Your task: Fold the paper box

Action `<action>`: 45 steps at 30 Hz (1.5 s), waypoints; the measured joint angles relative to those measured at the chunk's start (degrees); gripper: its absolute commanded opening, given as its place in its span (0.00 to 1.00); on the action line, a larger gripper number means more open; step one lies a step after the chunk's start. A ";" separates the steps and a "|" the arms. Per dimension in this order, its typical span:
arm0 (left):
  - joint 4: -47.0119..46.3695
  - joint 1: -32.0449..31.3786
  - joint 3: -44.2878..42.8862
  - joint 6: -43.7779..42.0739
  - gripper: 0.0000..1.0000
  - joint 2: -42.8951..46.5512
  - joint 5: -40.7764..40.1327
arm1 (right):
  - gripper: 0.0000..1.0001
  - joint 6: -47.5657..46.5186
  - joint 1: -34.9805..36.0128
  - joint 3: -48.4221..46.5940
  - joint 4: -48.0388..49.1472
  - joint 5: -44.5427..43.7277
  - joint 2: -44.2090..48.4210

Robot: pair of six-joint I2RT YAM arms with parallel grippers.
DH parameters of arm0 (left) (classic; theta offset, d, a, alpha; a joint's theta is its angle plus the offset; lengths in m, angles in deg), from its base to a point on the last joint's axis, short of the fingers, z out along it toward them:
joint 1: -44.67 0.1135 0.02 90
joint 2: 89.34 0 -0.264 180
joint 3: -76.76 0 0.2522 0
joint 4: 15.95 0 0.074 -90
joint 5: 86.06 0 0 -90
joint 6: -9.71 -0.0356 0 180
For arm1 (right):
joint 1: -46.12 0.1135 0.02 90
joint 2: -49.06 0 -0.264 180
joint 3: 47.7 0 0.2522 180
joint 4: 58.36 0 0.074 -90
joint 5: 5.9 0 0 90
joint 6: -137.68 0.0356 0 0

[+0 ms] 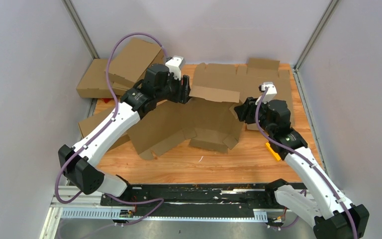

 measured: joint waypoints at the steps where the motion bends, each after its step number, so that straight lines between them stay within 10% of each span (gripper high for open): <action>1: 0.90 0.00 -0.52 -0.04 0.69 0.02 -0.09 | 0.39 -0.09 0.00 0.00 0.00 0.00 0.00; 13: 11.47 0.00 -11.80 -4.66 1.00 3.61 -6.38 | 0.39 -0.15 0.02 0.00 0.04 0.17 -0.02; 29: 27.67 0.02 -12.17 -16.65 0.99 5.49 -16.55 | 0.40 -0.35 0.00 0.00 0.39 1.36 -0.02; 39: 34.38 0.11 -12.94 -16.33 0.30 -2.93 -17.64 | 0.48 -0.11 0.00 0.00 0.46 2.47 0.00; 45: 37.55 0.17 -15.26 -13.97 0.19 -3.85 -13.88 | 0.55 2.93 0.02 0.13 2.32 5.64 0.00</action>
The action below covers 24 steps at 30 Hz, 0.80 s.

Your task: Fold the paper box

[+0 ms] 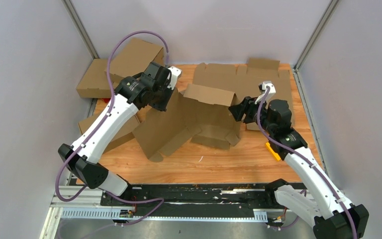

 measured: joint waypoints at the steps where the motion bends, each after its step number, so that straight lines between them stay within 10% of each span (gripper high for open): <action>1: 0.31 0.00 -0.33 0.81 0.19 0.00 1.05 | 0.56 0.87 0.00 0.13 0.74 0.48 0.02; 24: 2.36 0.20 -7.13 12.94 0.28 -4.39 9.16 | 0.65 25.90 0.00 12.07 18.18 -5.68 4.94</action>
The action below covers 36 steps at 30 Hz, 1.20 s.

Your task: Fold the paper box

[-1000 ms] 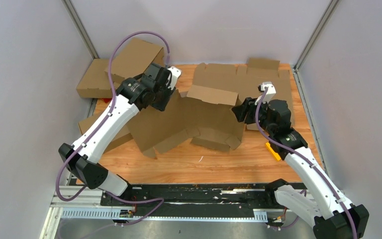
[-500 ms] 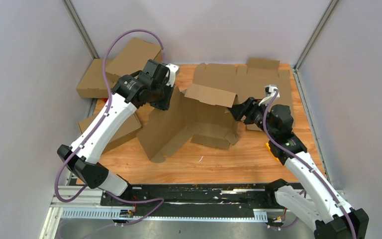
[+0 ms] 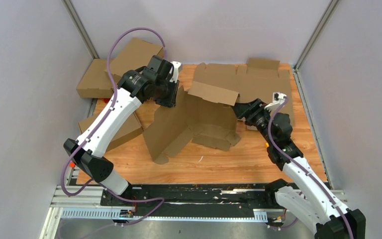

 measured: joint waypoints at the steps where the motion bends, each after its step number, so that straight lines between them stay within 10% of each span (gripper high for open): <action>1: 0.09 0.00 -0.11 0.04 0.28 -0.02 0.15 | 0.68 1.22 0.00 1.14 1.01 -0.59 0.35; 16: 0.74 0.00 -1.09 0.61 0.27 -0.13 0.85 | 1.00 16.61 0.00 12.81 10.43 -10.40 10.86; 36: 0.76 0.00 -1.09 0.42 0.26 -0.13 1.62 | 1.00 20.35 -6.36 1.03 15.15 -1.75 -5.18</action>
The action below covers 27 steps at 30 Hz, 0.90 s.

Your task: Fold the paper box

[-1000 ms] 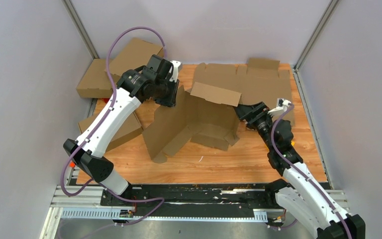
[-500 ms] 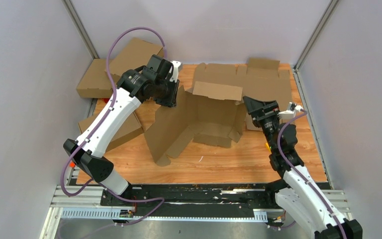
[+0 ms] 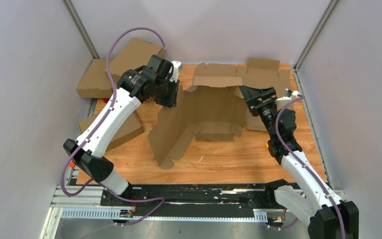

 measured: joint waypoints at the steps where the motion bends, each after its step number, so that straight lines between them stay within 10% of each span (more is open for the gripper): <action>1: 0.00 0.00 0.00 -0.02 0.26 0.00 0.00 | 1.00 -0.31 -0.17 -0.20 -0.35 0.13 0.15; 13: 0.02 0.00 0.00 -0.07 0.26 0.00 0.00 | 1.00 -8.76 -10.21 -7.85 -12.09 -0.46 7.30; 27: 0.00 0.00 0.00 -0.07 0.26 0.00 0.24 | 1.00 1.57 -19.30 -15.06 -5.51 27.47 -23.50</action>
